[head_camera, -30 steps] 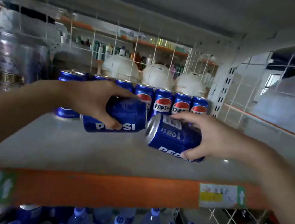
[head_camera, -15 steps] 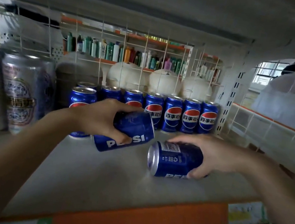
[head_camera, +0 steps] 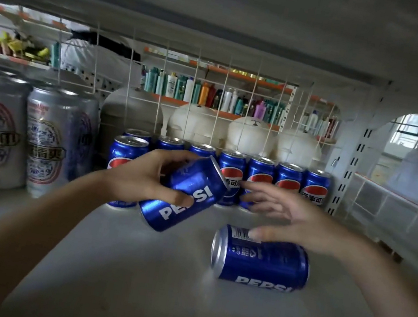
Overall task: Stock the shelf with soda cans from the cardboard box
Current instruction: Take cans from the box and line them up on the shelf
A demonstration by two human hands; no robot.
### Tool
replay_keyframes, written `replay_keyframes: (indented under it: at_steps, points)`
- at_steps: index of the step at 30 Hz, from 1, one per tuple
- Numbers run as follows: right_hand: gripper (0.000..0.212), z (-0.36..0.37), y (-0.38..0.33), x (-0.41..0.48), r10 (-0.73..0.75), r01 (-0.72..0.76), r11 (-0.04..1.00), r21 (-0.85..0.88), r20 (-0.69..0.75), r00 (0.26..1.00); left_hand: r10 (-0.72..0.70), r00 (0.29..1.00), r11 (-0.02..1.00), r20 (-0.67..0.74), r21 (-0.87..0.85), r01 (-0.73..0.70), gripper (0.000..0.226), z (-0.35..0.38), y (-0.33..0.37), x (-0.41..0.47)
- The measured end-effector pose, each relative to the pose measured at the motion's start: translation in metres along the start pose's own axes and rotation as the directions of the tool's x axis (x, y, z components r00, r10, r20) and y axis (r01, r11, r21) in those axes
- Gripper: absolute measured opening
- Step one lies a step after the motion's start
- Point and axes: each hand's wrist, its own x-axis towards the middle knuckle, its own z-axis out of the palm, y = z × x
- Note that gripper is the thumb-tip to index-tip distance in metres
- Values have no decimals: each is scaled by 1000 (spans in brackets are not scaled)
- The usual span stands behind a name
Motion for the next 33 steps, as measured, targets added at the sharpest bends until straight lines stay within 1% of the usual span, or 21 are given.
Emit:
replay_keyframes:
  at_steps: [3, 5, 7, 9, 11, 14, 15, 19, 23, 25, 27, 29, 32, 33]
  points:
    - [68, 1, -12, 21, -67, 91, 986, 140, -170, 983, 30, 994, 997, -108, -65, -38, 63, -2, -4, 2]
    - [72, 3, -19, 34, -77, 135, 967, 214, -259, 963, 32, 985, 994, -170, -94, -48, 63, -3, -7, 3]
    - [68, 6, -26, 45, -75, 178, 937, 300, -324, 943, 38, 976, 992, -215, -108, -62, 64, -4, -9, 4]
    - [61, 10, -29, 53, -50, 189, 908, 375, -350, 935, 48, 971, 992, -234, -105, -75, 65, -3, -9, 4]
    - [57, 15, -32, 60, -25, 165, 896, 413, -325, 945, 50, 970, 991, -236, -111, -78, 64, -2, -9, 3]
    - [29, 24, -35, 68, -27, 155, 887, 434, -287, 957, 63, 972, 991, -226, -105, -89, 60, 2, -10, 3]
    - [25, 26, -35, 69, -31, 163, 881, 443, -289, 957, 67, 973, 991, -222, -94, -90, 59, 3, -10, 3]
    - [20, 29, -36, 71, -59, 220, 845, 488, -323, 944, 55, 975, 993, -215, -91, -76, 60, 6, -10, 3]
    - [34, 25, -32, 69, -67, 288, 803, 522, -401, 914, 48, 977, 986, -208, -144, -79, 64, 10, -10, 5]
    - [30, 22, -29, 68, -49, 298, 805, 513, -444, 895, 39, 976, 980, -214, -180, -78, 64, 12, -9, 6]
    - [17, 20, -27, 68, -17, 295, 811, 505, -483, 875, 10, 977, 978, -215, -202, -54, 66, 12, -9, 5]
    - [8, 20, -27, 70, 23, 287, 810, 511, -517, 856, -4, 975, 991, -221, -128, -25, 72, 14, -12, 6]
    - [10, 22, -27, 74, 50, 278, 826, 491, -556, 830, -2, 965, 1000, -264, 6, 4, 84, 20, -16, 9]
    - [12, 23, -28, 75, 52, 279, 828, 487, -562, 825, 2, 956, 999, -293, 43, 11, 84, 23, -16, 9]
